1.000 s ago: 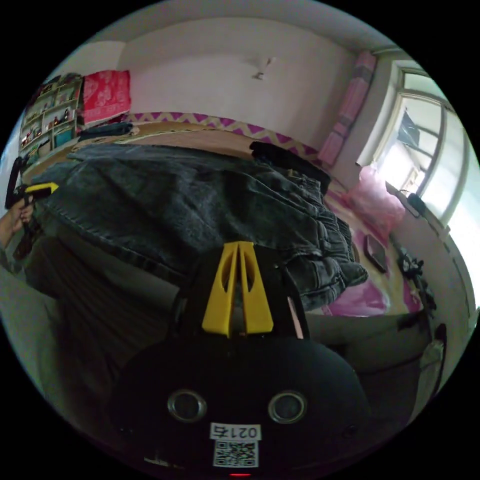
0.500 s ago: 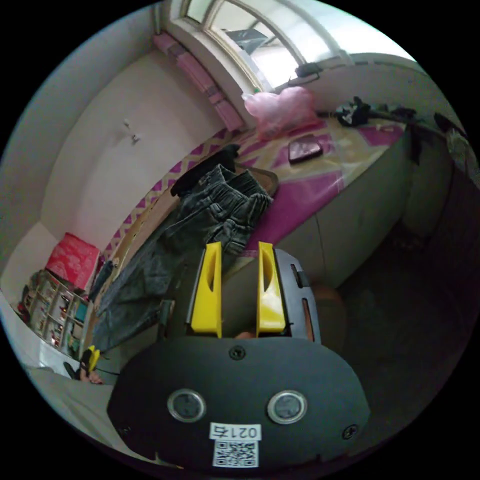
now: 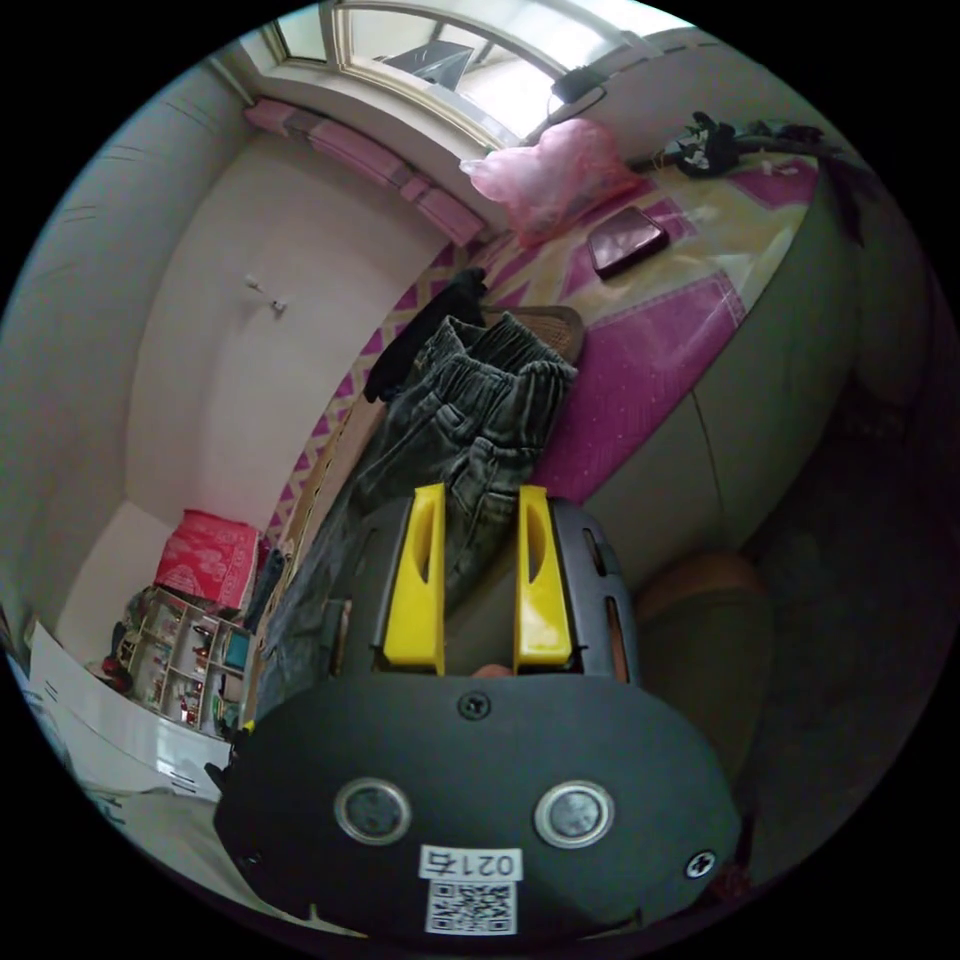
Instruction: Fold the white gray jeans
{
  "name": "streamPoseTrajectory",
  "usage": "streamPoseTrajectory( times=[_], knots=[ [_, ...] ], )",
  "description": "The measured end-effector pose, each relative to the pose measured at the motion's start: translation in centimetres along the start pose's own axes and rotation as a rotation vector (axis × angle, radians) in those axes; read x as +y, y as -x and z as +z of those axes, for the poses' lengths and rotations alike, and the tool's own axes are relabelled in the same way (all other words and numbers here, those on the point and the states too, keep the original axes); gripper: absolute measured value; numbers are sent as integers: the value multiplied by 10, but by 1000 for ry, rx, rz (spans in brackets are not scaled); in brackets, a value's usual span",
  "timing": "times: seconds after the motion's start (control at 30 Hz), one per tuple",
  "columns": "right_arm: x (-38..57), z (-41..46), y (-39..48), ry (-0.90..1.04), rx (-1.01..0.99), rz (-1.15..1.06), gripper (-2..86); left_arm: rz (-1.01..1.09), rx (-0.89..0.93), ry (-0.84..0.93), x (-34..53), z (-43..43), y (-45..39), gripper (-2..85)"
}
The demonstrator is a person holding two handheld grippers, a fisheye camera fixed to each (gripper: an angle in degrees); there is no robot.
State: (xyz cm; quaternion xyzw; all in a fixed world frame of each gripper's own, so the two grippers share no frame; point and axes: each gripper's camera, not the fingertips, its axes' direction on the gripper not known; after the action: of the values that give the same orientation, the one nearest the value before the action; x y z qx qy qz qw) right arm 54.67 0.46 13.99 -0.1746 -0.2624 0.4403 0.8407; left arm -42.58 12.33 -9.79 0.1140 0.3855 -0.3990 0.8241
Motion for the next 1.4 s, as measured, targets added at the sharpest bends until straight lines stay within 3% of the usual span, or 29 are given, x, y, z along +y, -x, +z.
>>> streamPoseTrajectory(
  times=[0.27, 0.63, 0.8, 1.03, 1.23, 1.4],
  knots=[
    [-32, -10, 2, 1, -18, 17, 103, -72, -28, -15, -22, 1, 28, 113],
    [-67, -20, 4, 15, -39, 52, 95, -132, 77, -33, -51, -11, 63, 88],
    [-77, -24, 3, 16, -51, 81, 87, -191, 58, -7, -65, -6, 78, 5],
    [-99, -37, -5, 48, -203, 149, 29, -167, 214, 0, -91, -18, 76, -9],
    [-172, -23, 41, 133, -437, 108, 22, -133, 231, 64, -180, -6, 14, -9],
    [-253, 65, 90, 193, -506, 105, 27, -199, 138, 201, -282, 89, -37, -10]
  ],
)
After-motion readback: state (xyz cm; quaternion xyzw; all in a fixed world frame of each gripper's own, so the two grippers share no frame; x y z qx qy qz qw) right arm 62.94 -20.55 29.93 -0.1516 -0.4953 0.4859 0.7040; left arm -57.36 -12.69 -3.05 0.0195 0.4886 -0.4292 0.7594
